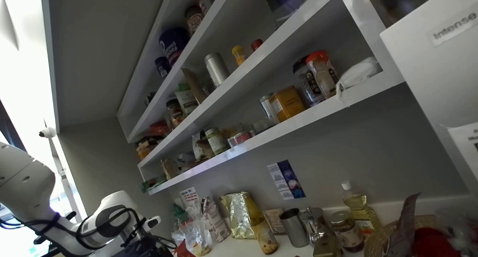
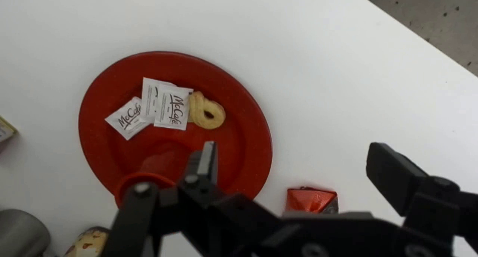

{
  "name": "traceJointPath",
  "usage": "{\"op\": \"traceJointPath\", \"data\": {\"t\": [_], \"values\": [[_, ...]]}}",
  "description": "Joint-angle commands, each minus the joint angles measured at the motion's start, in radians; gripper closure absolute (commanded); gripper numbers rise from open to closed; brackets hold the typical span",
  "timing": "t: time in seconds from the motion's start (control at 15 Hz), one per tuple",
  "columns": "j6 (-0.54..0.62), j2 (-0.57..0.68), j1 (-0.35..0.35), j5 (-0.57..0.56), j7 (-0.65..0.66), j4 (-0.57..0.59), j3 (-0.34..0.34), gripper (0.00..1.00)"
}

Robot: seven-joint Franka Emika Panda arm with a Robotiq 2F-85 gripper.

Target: Pick up the orange packet and put it on the bottom shelf

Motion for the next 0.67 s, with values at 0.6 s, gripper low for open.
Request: {"op": "traceJointPath", "data": {"t": [0.6], "values": [[0.161, 0.302, 0.106, -0.139, 0.208, 0.214, -0.006, 0.00]]}}
